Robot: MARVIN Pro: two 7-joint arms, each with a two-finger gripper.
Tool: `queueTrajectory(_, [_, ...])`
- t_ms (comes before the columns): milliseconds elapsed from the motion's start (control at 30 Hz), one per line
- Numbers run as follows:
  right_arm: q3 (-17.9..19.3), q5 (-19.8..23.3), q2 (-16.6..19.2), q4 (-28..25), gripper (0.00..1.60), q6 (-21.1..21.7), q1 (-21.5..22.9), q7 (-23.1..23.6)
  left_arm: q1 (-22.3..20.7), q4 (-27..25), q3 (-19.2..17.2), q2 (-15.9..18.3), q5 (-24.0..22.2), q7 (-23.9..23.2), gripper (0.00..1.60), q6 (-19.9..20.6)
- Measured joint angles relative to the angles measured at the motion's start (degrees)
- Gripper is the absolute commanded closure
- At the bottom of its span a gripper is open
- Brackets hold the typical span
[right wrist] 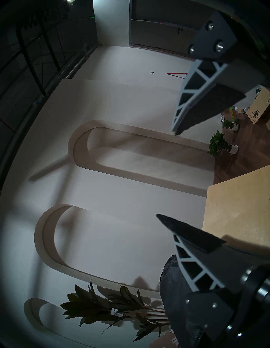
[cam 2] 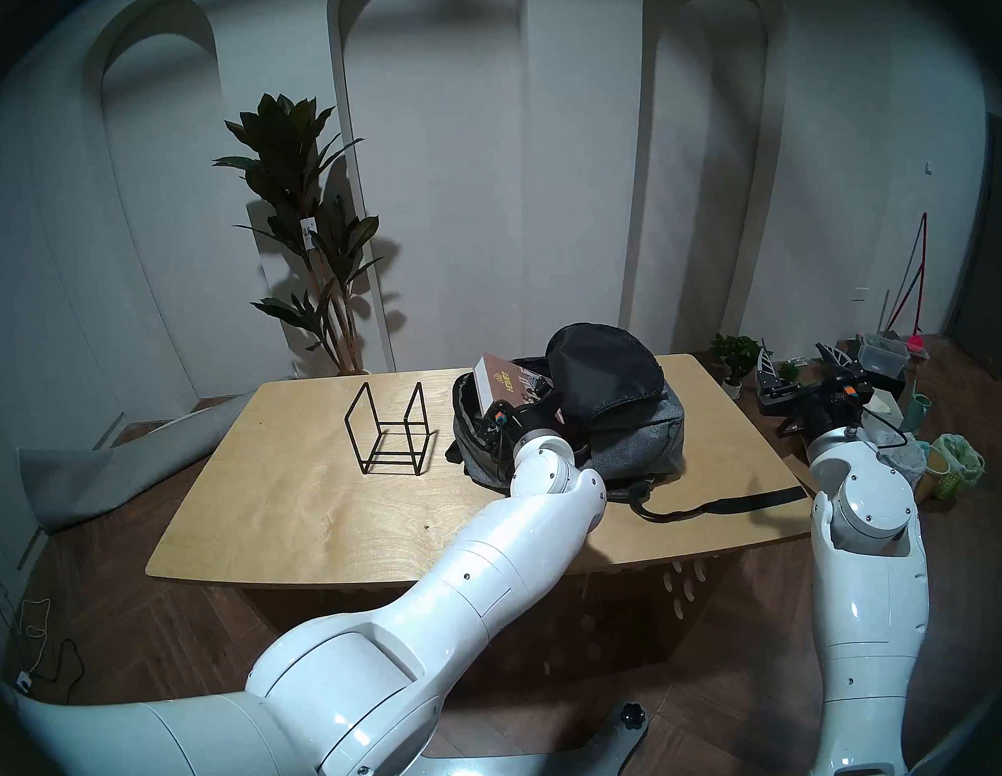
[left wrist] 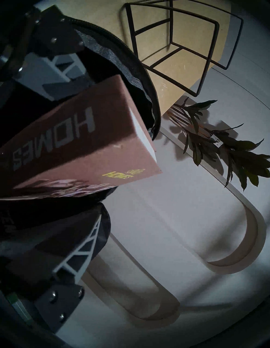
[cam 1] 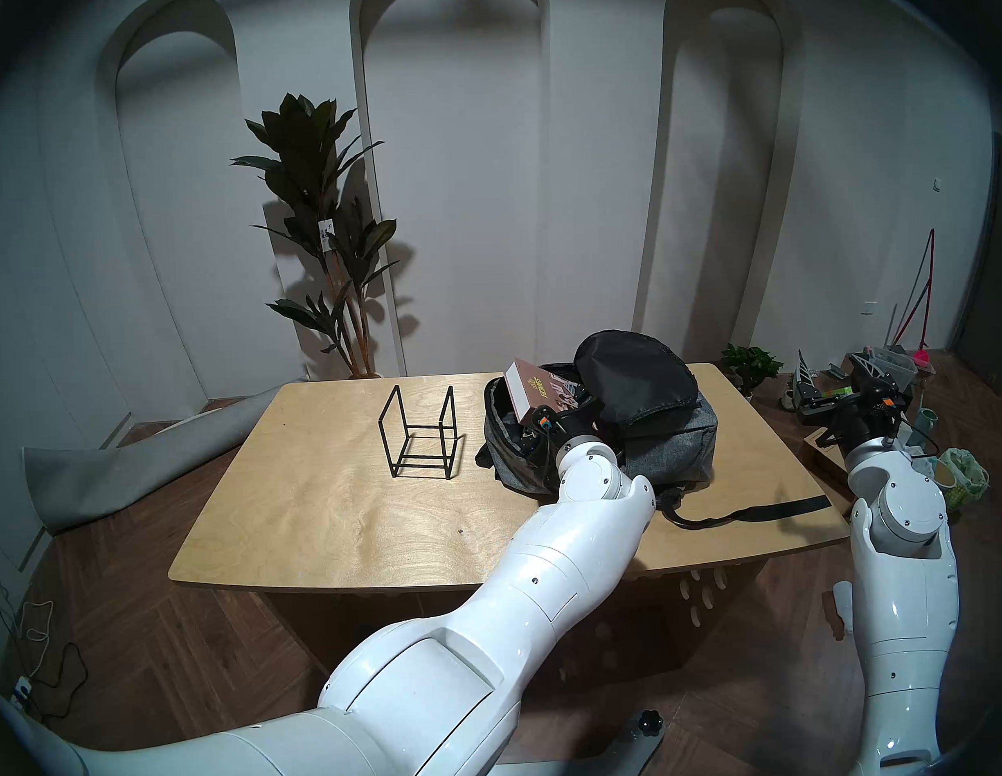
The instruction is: Put the book into the bag and close the bag
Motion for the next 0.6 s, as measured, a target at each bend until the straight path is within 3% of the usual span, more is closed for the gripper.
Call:
queueTrajectory(167, [0.30, 0.31, -0.50, -0.25, 0.00, -0.01, -0.74, 0.00, -0.12, 0.48, 2.72, 0.89, 4.10, 3.26, 0.00, 0.51])
queueTrajectory(367, [0.68, 0.87, -1.20, -0.61, 0.00, -0.01, -1.51, -0.03, -0.59, 1.83, 8.08, 2.26, 12.44, 8.75, 0.00, 0.91])
queueTrajectory(600, [1.08, 1.41, -1.88, -0.99, 0.00, 0.00, -1.87, -0.24, -0.57, 1.00, 11.96, 3.29, 16.26, 9.49, 0.00, 1.88])
